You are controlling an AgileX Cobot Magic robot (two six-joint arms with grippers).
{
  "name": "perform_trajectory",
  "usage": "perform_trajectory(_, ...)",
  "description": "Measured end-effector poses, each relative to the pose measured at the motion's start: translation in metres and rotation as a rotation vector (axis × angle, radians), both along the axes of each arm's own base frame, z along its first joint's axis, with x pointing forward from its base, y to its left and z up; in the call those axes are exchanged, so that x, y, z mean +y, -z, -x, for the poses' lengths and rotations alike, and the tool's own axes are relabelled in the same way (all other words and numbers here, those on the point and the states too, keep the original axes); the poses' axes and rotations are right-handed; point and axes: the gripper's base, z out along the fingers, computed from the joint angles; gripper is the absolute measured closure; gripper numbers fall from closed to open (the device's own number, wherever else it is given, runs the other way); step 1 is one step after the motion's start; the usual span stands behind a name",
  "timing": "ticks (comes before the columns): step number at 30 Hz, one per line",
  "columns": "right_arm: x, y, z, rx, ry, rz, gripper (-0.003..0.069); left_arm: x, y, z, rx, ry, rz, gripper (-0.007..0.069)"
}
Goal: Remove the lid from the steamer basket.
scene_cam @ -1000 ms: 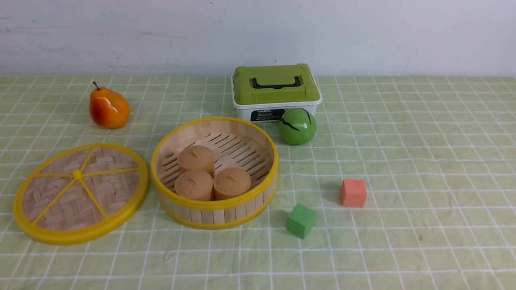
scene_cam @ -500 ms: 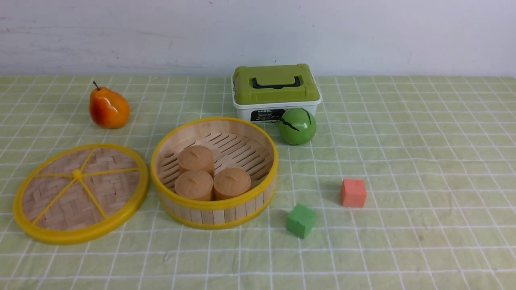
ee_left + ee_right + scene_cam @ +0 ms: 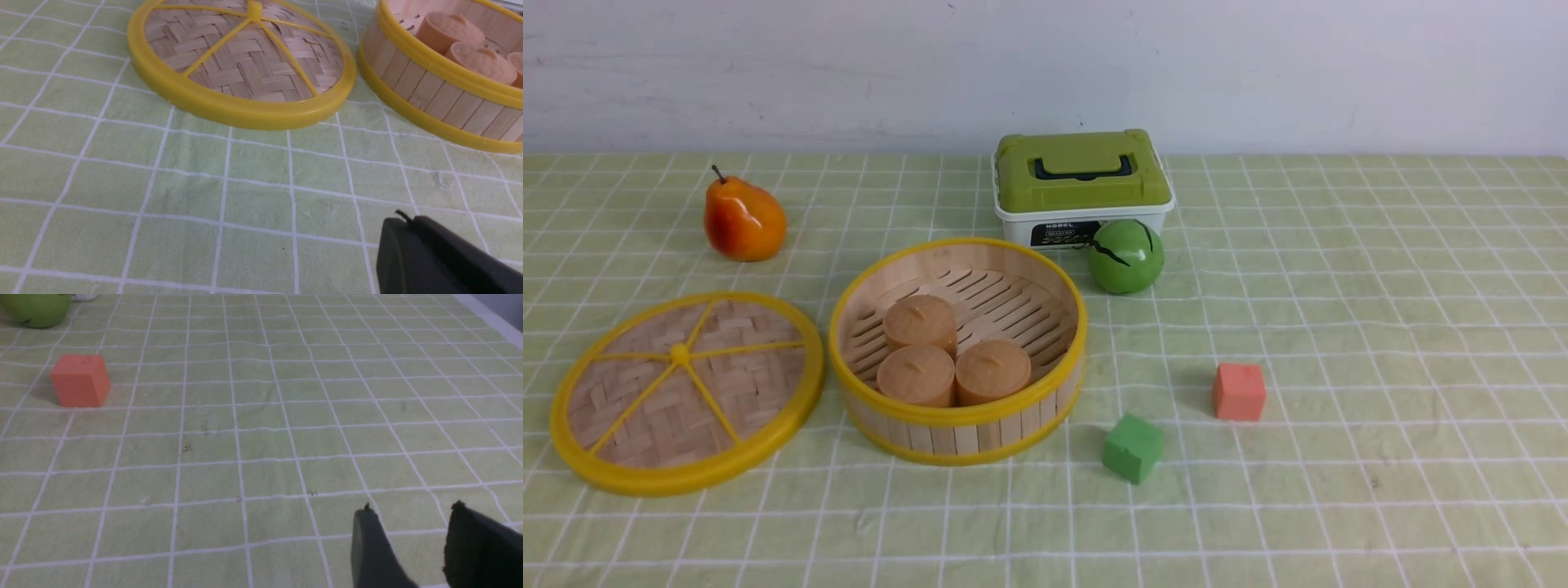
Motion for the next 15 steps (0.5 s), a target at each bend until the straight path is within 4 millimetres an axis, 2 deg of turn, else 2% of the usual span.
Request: perform_trajectory(15,0.0,0.0,0.0,0.0,0.0,0.0,0.0418,0.0,0.0,0.0,0.0,0.0,0.0,0.0609)
